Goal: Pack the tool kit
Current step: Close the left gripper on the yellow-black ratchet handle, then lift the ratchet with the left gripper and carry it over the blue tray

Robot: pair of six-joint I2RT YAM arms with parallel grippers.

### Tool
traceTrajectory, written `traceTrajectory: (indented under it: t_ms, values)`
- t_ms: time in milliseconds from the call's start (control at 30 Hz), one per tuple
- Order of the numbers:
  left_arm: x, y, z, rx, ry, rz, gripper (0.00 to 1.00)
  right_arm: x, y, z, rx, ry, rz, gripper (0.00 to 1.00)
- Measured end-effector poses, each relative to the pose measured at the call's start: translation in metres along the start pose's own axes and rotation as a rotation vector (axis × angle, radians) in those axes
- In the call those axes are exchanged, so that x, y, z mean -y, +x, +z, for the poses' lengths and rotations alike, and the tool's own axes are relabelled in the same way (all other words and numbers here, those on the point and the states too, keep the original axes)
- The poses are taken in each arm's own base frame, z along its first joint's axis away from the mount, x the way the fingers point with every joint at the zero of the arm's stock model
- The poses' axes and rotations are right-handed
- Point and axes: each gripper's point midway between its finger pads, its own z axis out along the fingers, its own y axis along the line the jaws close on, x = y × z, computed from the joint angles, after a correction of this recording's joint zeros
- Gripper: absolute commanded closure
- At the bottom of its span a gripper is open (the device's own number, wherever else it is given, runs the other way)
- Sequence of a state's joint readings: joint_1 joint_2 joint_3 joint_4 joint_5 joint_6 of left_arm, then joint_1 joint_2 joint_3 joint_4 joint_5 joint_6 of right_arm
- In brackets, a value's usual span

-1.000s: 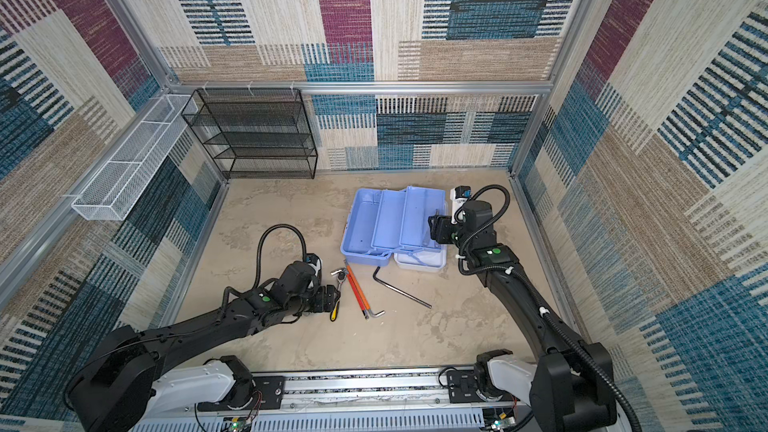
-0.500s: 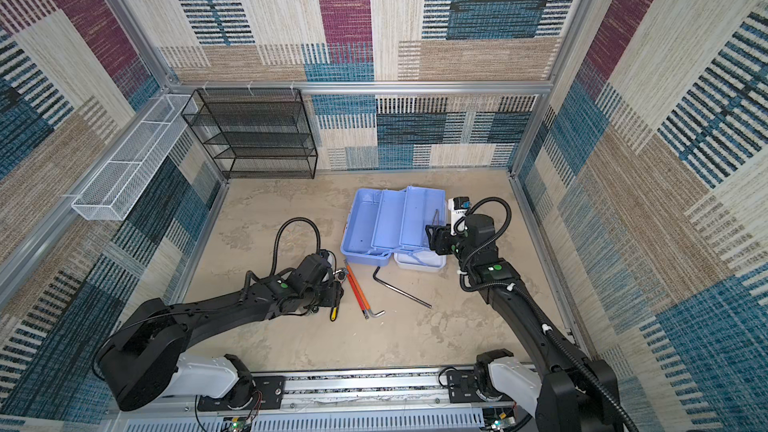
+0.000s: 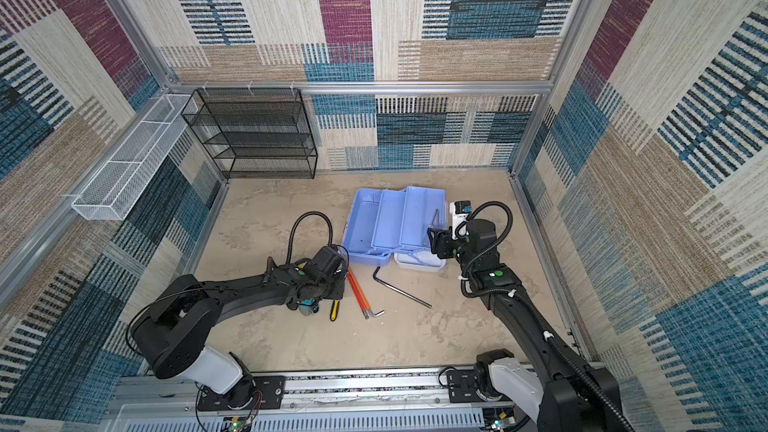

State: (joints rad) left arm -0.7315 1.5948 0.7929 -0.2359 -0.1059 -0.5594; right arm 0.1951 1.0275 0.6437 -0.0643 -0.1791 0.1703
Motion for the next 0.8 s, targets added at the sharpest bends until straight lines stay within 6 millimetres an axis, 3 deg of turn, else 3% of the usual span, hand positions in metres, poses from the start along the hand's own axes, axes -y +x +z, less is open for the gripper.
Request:
traceTrajectory:
  t_ms: [167, 267, 367, 800]
  values:
    - [0.0, -0.002, 0.002, 0.01, -0.011, 0.006, 0.82, 0.001, -0.002, 0.0, 0.008, 0.005, -0.013, 0.28]
    - [-0.001, -0.003, 0.002, 0.012, -0.014, 0.006, 0.96, 0.001, -0.002, 0.0, 0.008, 0.005, -0.016, 0.27]
    - [-0.001, -0.003, 0.001, 0.013, -0.013, 0.006, 1.0, 0.001, -0.001, 0.0, 0.007, 0.006, -0.019, 0.27]
    - [-0.002, 0.01, -0.02, -0.035, 0.011, -0.012, 1.0, 0.005, 0.002, -0.001, 0.019, 0.023, -0.02, 0.26]
